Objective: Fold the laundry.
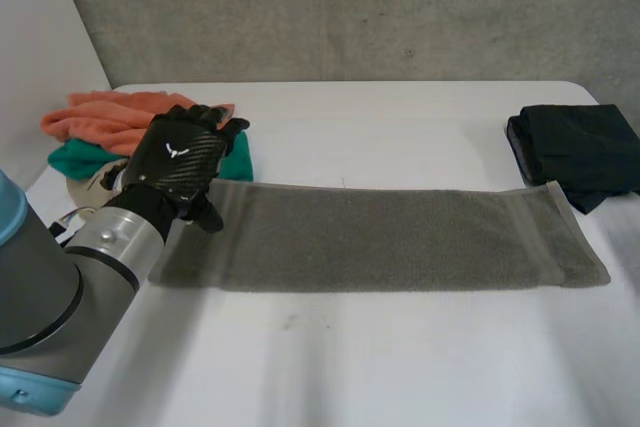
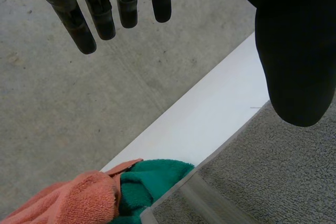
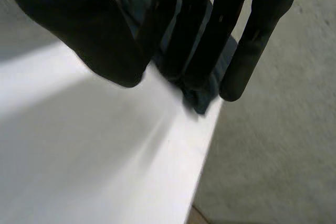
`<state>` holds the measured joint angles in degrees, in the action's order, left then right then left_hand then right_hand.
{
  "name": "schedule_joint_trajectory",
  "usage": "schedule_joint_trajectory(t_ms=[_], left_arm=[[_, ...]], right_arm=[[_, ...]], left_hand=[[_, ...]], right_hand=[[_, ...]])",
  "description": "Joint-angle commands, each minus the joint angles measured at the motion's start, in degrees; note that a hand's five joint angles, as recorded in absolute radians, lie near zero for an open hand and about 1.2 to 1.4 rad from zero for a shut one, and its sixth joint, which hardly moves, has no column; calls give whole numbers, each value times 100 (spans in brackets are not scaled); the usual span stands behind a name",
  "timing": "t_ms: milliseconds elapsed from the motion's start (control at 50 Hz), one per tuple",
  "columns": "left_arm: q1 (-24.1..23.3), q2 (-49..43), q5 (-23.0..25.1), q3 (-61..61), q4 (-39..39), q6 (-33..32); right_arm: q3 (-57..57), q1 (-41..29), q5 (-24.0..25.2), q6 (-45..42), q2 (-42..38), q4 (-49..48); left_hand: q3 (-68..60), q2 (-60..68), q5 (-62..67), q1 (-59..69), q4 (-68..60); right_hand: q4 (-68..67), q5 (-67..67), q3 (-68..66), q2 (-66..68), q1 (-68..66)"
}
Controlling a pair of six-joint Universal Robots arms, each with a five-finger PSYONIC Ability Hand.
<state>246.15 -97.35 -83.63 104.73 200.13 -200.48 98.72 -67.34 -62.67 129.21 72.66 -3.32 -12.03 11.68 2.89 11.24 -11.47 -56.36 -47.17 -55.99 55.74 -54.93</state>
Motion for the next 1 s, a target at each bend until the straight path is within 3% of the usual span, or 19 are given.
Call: schedule_joint_trajectory(t_ms=[20, 160, 300, 580, 640, 680, 780, 900, 1000], left_arm=[[3, 67, 5, 56, 0, 0], [-6, 76, 13, 74, 0, 0], [3, 67, 13, 74, 9, 0], [12, 41, 22, 83, 18, 9], [12, 32, 22, 83, 18, 0], [12, 32, 22, 83, 18, 0], [12, 32, 22, 74, 18, 9], [12, 67, 13, 83, 35, 0], [12, 137, 5, 92, 35, 0]], right_arm=[[85, -771, 290, 956, 55, 121], [419, -834, 633, 1282, 20, 130], [508, -807, 598, 1265, -393, 68], [464, -807, 589, 1080, -753, -143], [437, -798, 580, 1071, -850, -213], [411, -798, 580, 1071, -903, -239], [358, -772, 510, 1062, -894, -240], [271, -9, 475, 949, -693, -170], [-19, 467, 352, 194, -271, -29]], left_hand=[[182, -146, -268, -103, 126], [199, -163, -285, -120, 143], [199, -163, -285, -120, 143], [199, -163, -285, -120, 143], [199, -163, -285, -120, 143], [199, -163, -285, -120, 143], [199, -163, -285, -120, 143], [199, -163, -285, -120, 143], [203, -168, -289, -124, 147]], right_hand=[[2592, 2674, 2555, -2531, 2449], [2290, 2371, 2252, -2228, 2147], [1298, 1380, 1261, -1237, 1155], [1062, 1143, 1025, -1000, 919], [306, 388, 269, -245, 163], [-2223, -2141, -2260, 2284, -2366], [-2364, -2283, -2401, 2426, -2507], [-2364, -2283, -2401, 2426, -2507], [-2364, -2283, -2401, 2426, -2507]])
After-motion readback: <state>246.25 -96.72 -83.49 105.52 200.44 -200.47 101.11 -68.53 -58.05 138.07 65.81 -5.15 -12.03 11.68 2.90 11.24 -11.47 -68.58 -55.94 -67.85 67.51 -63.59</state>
